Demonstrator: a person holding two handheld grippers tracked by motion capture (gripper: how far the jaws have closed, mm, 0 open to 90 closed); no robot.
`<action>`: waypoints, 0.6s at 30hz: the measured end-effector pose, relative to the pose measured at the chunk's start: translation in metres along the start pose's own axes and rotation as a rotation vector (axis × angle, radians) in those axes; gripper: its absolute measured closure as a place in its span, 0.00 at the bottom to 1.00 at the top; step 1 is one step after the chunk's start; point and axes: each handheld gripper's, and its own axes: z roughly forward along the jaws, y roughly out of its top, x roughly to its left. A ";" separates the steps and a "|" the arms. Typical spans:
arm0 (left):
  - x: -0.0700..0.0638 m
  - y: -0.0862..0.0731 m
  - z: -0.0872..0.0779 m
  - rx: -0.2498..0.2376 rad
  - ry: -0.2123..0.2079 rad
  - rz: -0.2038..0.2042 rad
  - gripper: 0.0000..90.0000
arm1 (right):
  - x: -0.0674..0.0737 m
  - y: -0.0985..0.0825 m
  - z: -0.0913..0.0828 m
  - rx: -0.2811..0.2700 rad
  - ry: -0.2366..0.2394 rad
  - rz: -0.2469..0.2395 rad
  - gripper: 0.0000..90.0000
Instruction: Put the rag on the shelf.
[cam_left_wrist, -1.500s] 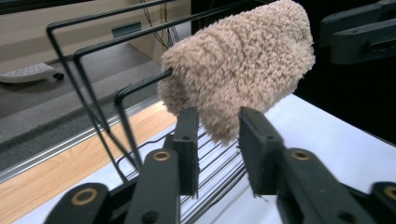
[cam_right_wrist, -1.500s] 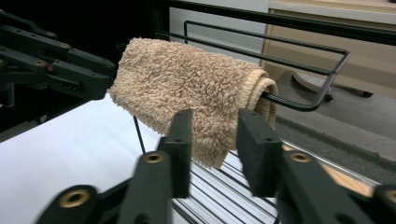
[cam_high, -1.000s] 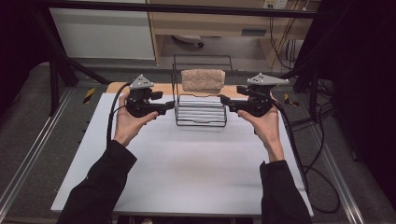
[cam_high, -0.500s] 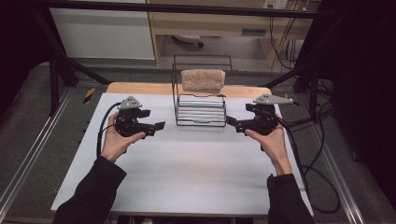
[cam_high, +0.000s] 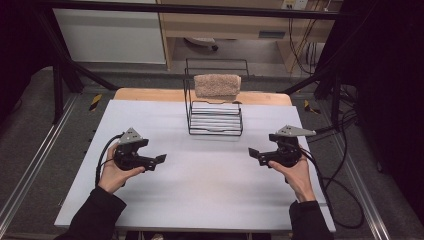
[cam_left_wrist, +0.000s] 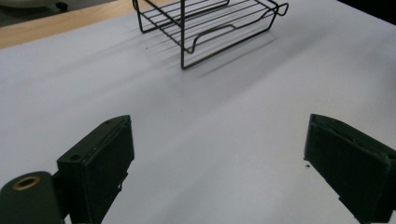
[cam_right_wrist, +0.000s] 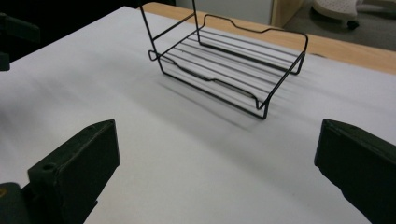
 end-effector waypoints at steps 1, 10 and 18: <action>0.001 -0.004 -0.001 0.002 0.003 -0.003 0.09 | 0.000 -0.004 -0.001 0.002 0.006 0.003 0.01; 0.007 -0.042 -0.007 0.020 0.017 -0.018 0.08 | -0.008 -0.046 -0.004 0.036 0.032 0.021 0.01; 0.010 -0.060 -0.014 0.027 0.035 -0.012 0.08 | -0.018 -0.084 -0.011 0.058 0.058 0.033 0.01</action>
